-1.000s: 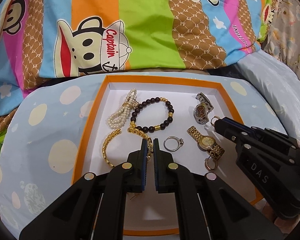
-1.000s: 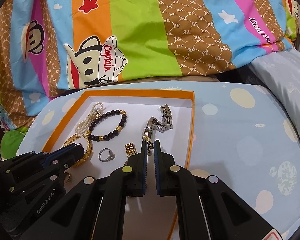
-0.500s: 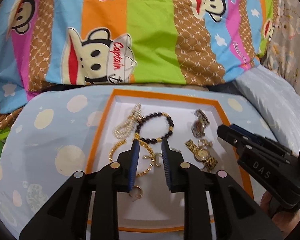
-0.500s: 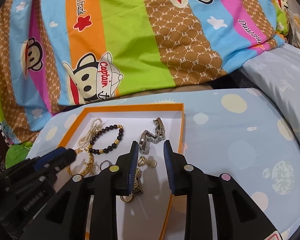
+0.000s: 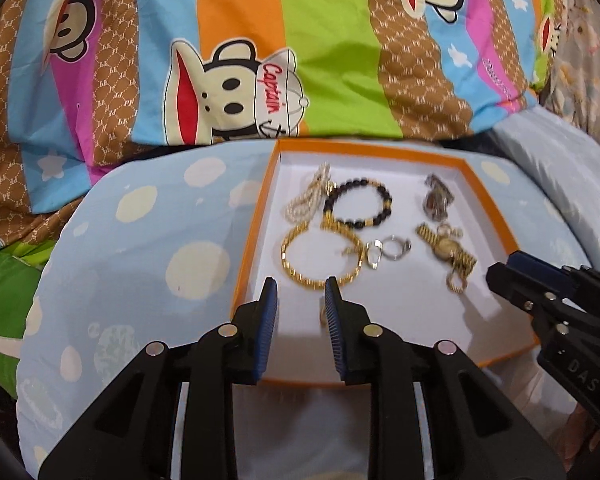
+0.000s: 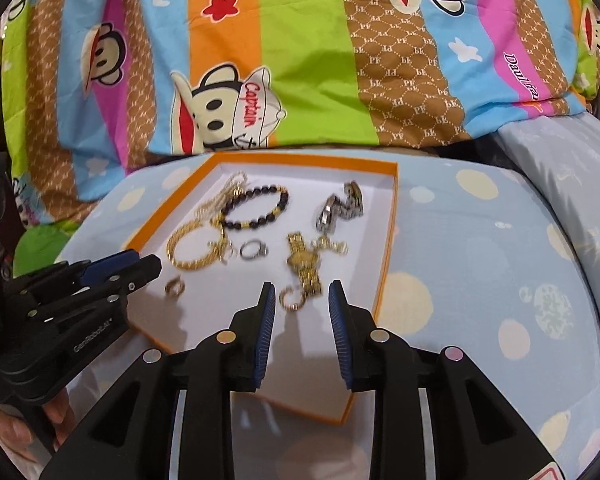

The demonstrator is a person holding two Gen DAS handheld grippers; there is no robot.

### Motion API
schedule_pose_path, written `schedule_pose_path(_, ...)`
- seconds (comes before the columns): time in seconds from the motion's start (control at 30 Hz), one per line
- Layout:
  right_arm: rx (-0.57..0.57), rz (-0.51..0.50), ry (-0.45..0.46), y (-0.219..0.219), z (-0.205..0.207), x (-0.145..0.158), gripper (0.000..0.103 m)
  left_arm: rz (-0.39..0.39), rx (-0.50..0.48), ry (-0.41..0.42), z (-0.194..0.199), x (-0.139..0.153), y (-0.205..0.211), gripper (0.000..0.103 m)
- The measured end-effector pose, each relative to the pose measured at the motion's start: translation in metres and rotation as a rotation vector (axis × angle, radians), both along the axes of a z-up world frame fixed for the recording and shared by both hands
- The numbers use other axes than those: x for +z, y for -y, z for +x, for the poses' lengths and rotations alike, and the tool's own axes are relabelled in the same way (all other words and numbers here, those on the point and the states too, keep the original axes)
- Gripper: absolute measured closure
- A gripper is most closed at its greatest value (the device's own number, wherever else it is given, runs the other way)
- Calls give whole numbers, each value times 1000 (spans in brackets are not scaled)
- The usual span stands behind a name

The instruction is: Organize jewelry

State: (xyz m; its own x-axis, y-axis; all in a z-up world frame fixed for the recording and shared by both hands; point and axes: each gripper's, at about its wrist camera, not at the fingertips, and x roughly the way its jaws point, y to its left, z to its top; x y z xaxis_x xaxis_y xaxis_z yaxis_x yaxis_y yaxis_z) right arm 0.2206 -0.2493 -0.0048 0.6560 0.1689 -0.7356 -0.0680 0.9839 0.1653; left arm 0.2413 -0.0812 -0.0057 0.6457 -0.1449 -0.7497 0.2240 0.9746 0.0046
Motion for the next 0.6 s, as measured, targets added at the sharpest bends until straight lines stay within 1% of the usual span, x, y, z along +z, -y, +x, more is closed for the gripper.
schedule_pose_path(0.07, -11, -12, -14, 2, -5, -6, 76, 2, 2, -25, -4, -6, -1, 80)
schedule_pose_path(0.13, -23, -38, 1, 3, -11, -5, 76, 18, -1, -17, -12, -7, 1, 80)
schedule_pose_path(0.33, -22, -78, 9, 0, -25, -6, 76, 27, 0, -2, -32, -5, 4, 79)
schedule_pose_path(0.5, -20, -67, 6, -3, -32, -6, 76, 24, 13, 1, -37, -2, 2, 79)
schedule_pose_path(0.6, -30, -43, 4, 0, -35, -6, 76, 27, 25, 5, -37, -2, -1, 77)
